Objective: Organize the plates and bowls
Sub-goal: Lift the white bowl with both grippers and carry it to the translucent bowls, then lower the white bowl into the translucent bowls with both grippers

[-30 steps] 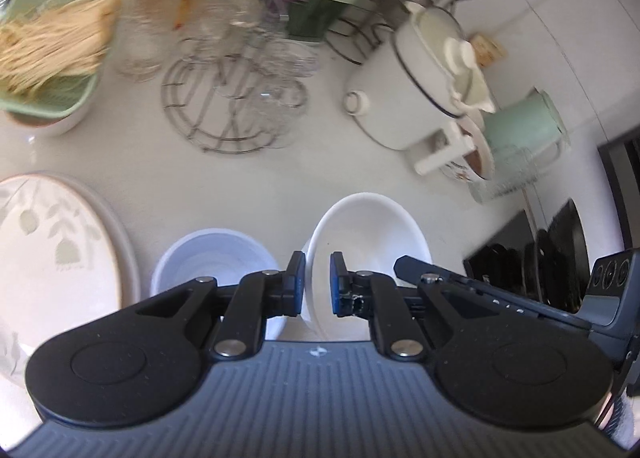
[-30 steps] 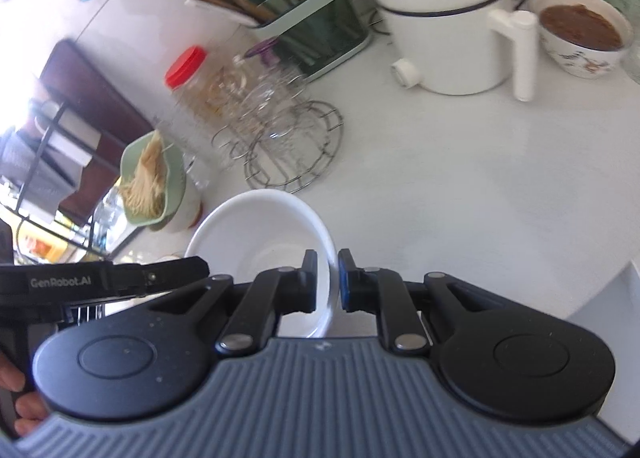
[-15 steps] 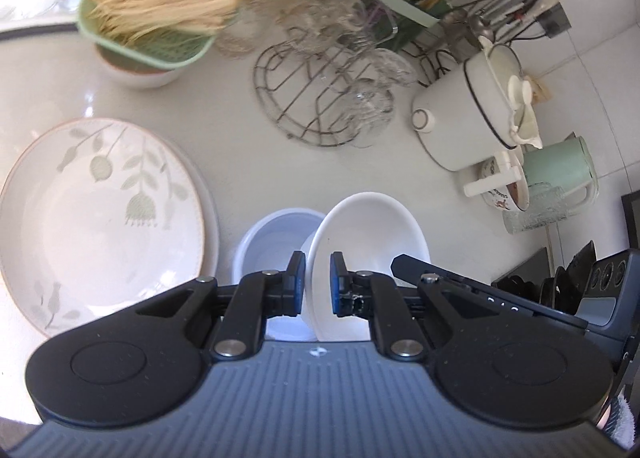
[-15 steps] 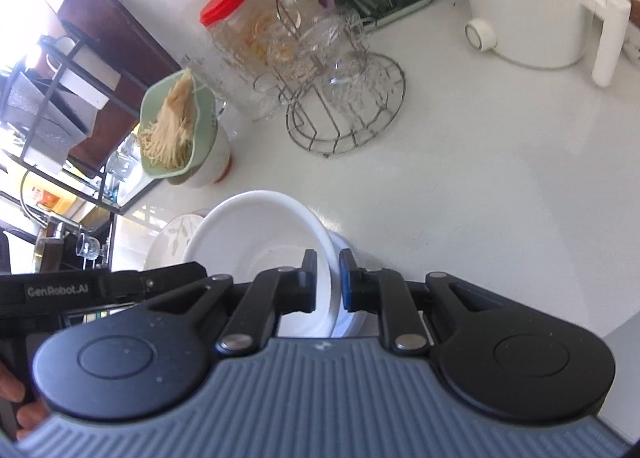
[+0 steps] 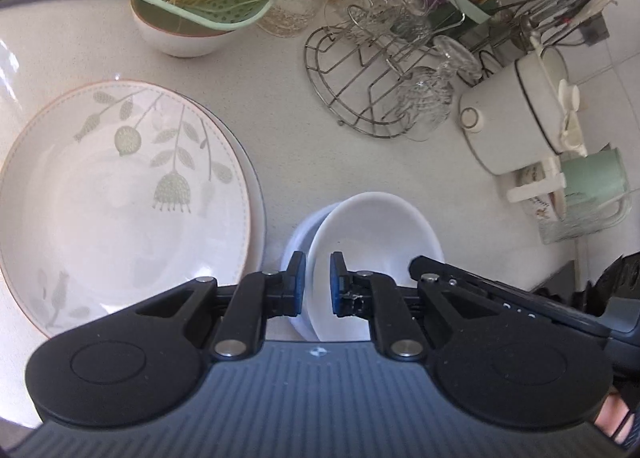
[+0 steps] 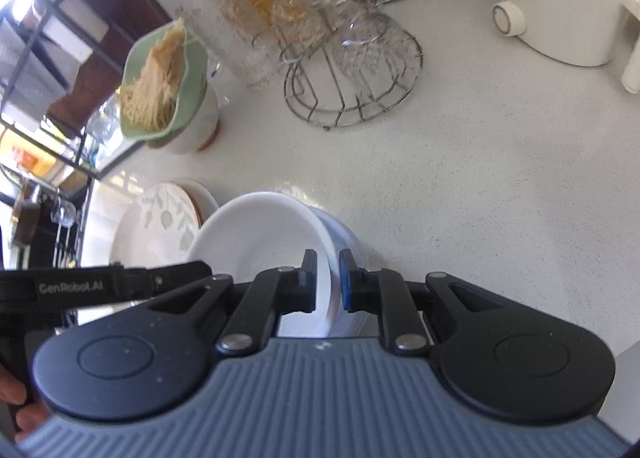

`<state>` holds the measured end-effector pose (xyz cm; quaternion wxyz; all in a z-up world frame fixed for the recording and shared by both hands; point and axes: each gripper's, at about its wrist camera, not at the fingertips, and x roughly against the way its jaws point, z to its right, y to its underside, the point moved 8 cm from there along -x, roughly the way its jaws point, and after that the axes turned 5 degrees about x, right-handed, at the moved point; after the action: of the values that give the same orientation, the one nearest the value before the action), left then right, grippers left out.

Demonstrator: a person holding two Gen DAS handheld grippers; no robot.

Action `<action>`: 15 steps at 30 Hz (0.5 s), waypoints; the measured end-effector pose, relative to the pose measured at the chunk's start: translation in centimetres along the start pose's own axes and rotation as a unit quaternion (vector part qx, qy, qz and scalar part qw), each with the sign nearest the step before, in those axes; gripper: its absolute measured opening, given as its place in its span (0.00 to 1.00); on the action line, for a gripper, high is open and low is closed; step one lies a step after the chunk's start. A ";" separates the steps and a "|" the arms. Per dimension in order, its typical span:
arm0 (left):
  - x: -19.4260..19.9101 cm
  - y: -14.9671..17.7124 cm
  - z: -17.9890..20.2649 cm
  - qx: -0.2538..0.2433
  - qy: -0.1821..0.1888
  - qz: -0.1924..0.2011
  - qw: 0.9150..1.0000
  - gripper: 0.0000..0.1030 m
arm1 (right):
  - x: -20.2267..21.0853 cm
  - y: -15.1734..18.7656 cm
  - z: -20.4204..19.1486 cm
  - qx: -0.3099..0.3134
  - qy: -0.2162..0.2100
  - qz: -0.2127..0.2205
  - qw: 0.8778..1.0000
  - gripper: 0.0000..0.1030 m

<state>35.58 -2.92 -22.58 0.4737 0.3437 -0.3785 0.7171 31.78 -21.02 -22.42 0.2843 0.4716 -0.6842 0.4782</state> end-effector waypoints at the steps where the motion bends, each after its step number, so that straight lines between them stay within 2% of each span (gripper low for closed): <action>1: 0.0 -0.2 -0.3 0.009 0.003 -0.001 1.000 0.13 | 0.0 0.0 0.1 -0.002 -0.002 -0.003 1.000 0.15; 4: 0.0 -0.9 -1.2 0.028 0.003 -0.004 1.000 0.13 | 0.0 0.1 0.5 -0.011 -0.017 -0.001 1.000 0.15; 10: 0.3 -1.5 -1.5 0.018 -0.006 0.002 1.000 0.13 | 0.5 -0.3 1.3 -0.033 -0.038 0.015 0.999 0.15; 12: 0.1 -1.5 -1.3 0.013 -0.007 0.000 1.000 0.13 | 0.5 -0.4 1.7 -0.039 -0.035 0.014 0.999 0.18; 15: -0.2 -1.2 -1.0 0.006 -0.004 -0.002 1.000 0.13 | 0.3 -0.3 2.0 -0.036 -0.040 0.003 0.999 0.30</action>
<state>36.67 -1.79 -23.00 0.4715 0.3503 -0.3753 0.7170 32.05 -23.01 -22.83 0.2720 0.4777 -0.7133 0.4347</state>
